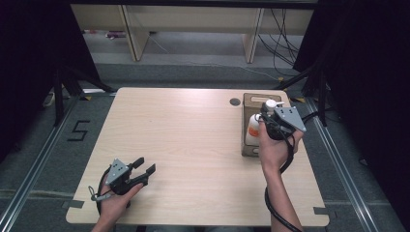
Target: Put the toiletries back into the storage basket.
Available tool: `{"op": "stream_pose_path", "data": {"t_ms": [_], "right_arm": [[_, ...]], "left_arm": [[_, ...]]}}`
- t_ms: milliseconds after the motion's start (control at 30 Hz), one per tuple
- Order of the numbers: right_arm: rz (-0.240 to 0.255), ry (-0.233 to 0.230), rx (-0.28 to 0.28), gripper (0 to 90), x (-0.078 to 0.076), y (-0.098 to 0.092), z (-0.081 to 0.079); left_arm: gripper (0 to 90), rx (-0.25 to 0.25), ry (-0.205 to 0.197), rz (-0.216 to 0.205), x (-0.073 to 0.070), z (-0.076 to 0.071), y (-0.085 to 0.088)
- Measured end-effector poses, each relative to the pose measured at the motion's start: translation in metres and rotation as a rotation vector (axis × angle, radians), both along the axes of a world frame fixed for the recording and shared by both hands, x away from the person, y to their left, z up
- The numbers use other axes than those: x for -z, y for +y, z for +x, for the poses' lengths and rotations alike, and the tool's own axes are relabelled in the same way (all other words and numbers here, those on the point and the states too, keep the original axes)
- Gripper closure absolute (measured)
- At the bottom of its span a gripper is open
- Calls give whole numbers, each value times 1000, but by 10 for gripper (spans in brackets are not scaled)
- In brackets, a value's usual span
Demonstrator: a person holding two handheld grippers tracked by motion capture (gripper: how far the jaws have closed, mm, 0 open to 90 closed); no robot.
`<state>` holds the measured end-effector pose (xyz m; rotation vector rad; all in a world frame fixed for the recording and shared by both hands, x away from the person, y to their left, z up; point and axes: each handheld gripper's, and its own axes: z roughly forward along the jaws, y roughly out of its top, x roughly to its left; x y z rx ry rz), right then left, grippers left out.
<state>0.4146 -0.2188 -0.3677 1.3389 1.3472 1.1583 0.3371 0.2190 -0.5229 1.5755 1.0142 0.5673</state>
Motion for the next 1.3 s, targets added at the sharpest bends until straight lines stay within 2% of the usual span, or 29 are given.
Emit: {"op": "stream_pose_path", "data": {"t_ms": [200, 267, 367, 433, 467, 500, 567, 633, 700, 733, 800, 833, 900, 933, 1167, 1300], "right_arm": [[-22, -1, -3, 604, 0, -3, 0], [-14, -2, -6, 604, 0, -2, 0], [-33, -6, -4, 604, 0, -4, 0], [-12, -1, 2, 604, 1, -2, -2], [-27, -13, -2, 604, 1, -3, -2], [-13, -4, -2, 604, 1, -2, -3], [-16, -14, 3, 603, 2, -2, -4], [-31, -12, -6, 602, 1, -4, -6], [-22, 4, -6, 601, 1, -4, -8], [-39, -7, -12, 599, 1, -6, -8], [-40, -8, -20, 595, 1, -6, -11], [-49, -14, -20, 592, 1, -7, -11], [-34, -7, -20, 582, 0, -6, -12], [-58, -16, -21, 576, 0, -8, -12], [-28, -1, -31, 530, -1, -10, -15], [-47, 2, -55, 511, -2, -15, -19]], "left_arm": [[416, 1, -2, -2, 0, 0, 0], [416, 1, 0, -1, 0, 0, 0], [416, 2, -2, -2, 0, 0, 0], [416, 1, -2, -2, 0, 0, 0], [416, 1, -2, -3, 0, 0, 0], [416, 1, -1, -2, 0, 0, 0], [416, 2, -1, 0, 0, 0, 0], [416, 3, -2, -1, 0, 0, 0], [416, 3, -2, -1, 0, 0, 0], [416, 3, -2, -1, 0, 0, 0], [416, 3, -2, 0, 0, 0, 0], [416, 4, -4, 1, 0, 0, 0], [416, 5, -1, 1, 0, -1, 0], [416, 4, -1, -1, 0, -1, 0], [416, 3, 3, -3, 0, 0, 0], [416, 2, 1, -2, 0, -1, 0]]}}
